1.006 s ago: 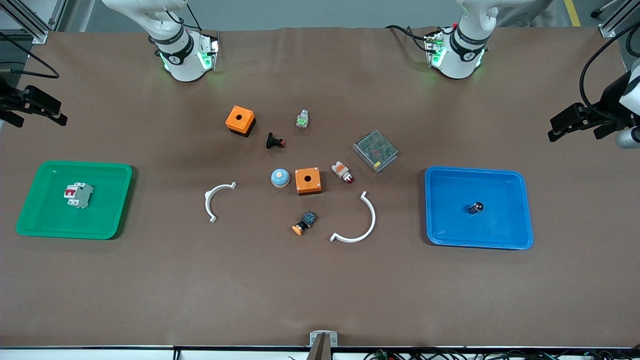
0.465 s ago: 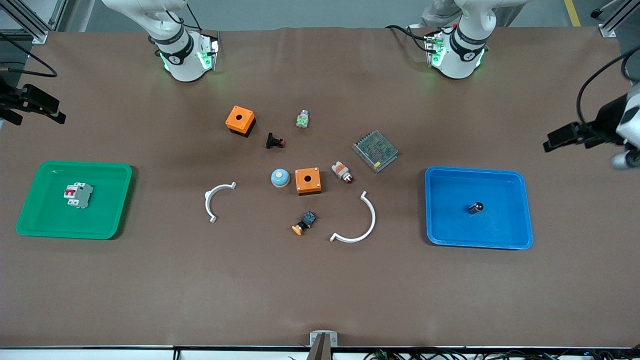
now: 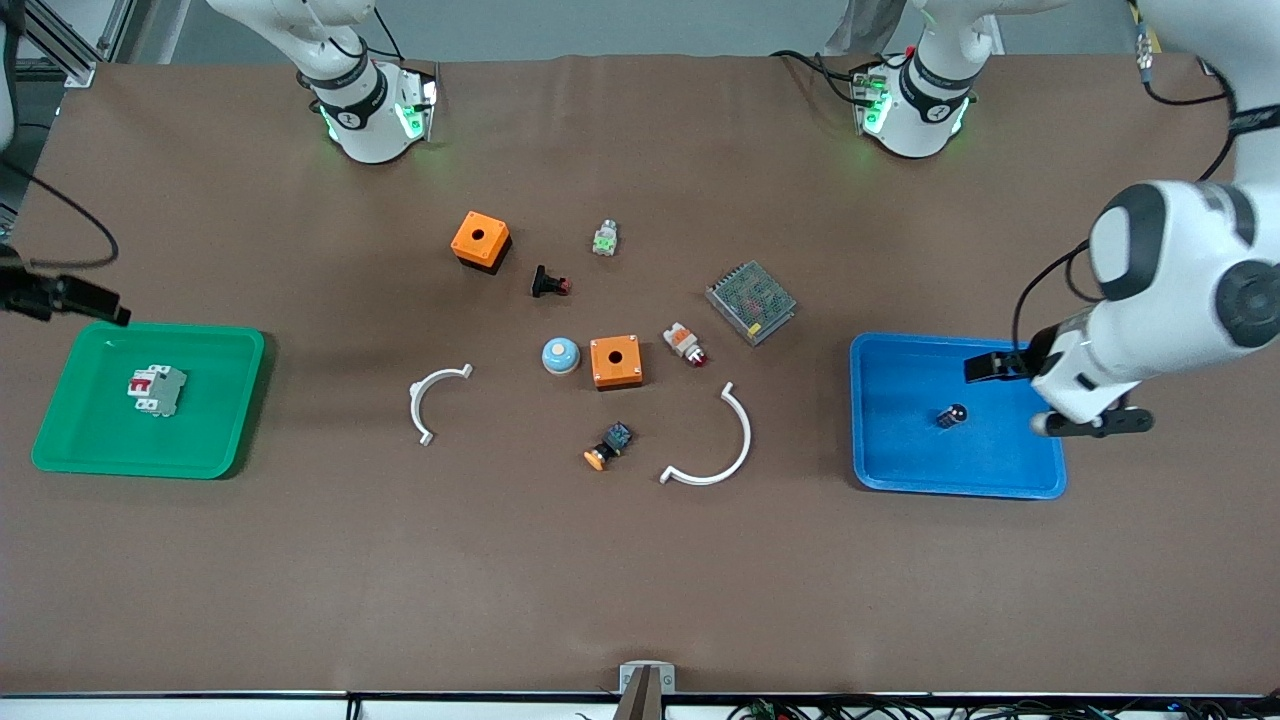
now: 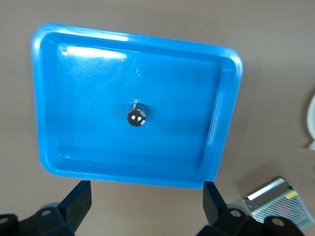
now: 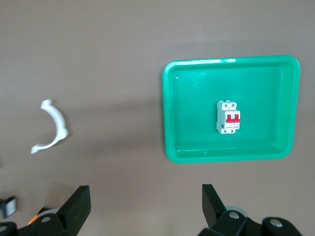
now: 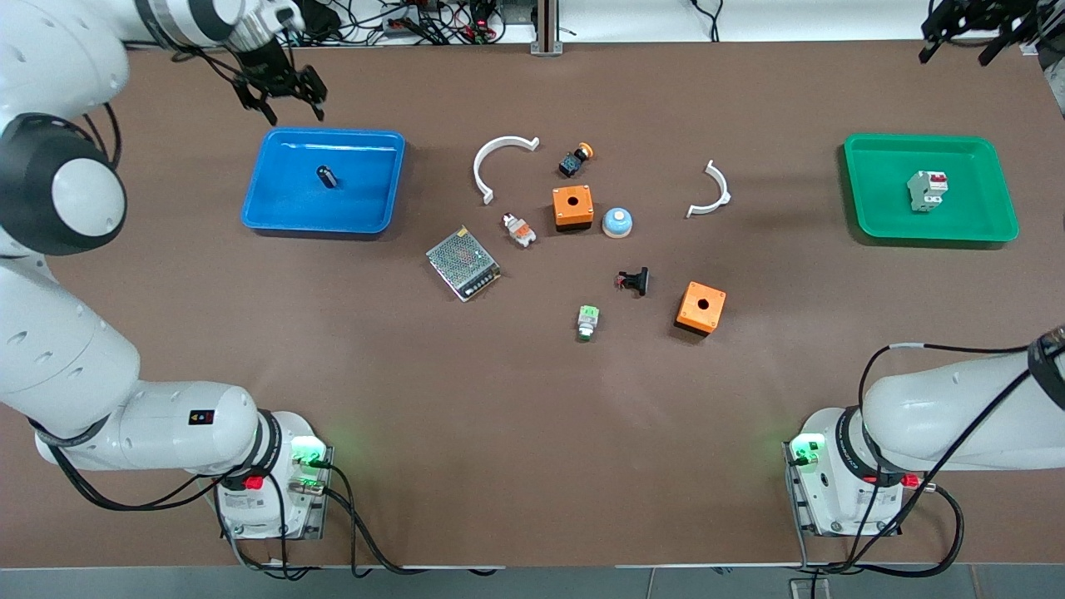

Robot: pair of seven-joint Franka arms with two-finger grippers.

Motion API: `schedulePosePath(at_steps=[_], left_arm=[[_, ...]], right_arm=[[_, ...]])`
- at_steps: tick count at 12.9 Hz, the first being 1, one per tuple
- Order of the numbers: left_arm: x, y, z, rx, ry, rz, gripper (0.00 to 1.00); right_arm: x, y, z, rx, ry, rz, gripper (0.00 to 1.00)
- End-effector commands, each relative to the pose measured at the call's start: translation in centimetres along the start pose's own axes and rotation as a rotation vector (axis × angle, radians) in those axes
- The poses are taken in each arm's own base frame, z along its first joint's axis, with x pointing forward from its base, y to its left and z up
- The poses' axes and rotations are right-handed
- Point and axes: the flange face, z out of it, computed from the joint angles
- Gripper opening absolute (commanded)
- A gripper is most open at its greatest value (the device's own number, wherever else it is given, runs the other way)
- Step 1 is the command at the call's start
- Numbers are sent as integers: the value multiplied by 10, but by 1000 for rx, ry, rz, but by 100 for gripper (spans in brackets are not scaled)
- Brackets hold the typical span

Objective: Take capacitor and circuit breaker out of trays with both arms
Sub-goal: 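Grasp the black capacitor with the left gripper while the right gripper grasps the breaker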

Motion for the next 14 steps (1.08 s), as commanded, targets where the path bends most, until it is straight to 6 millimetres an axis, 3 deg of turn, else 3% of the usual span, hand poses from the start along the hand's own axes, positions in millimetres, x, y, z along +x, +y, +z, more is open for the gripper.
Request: schedulePosePath(at_steps=[1, 4, 7, 9, 14], left_arm=[[11, 12, 44, 60, 4, 2, 100], [8, 24, 83, 69, 63, -24, 100], [9, 22, 104, 90, 77, -5, 100], [12, 17, 112, 129, 85, 25, 100], [13, 4, 132, 121, 113, 22, 99]], right_arm=[[17, 42, 27, -13, 11, 36, 100], [34, 89, 92, -6, 3, -23, 100], [43, 116, 158, -22, 37, -59, 100], [37, 135, 200, -28, 55, -75, 100], [24, 160, 254, -9, 50, -132, 100]])
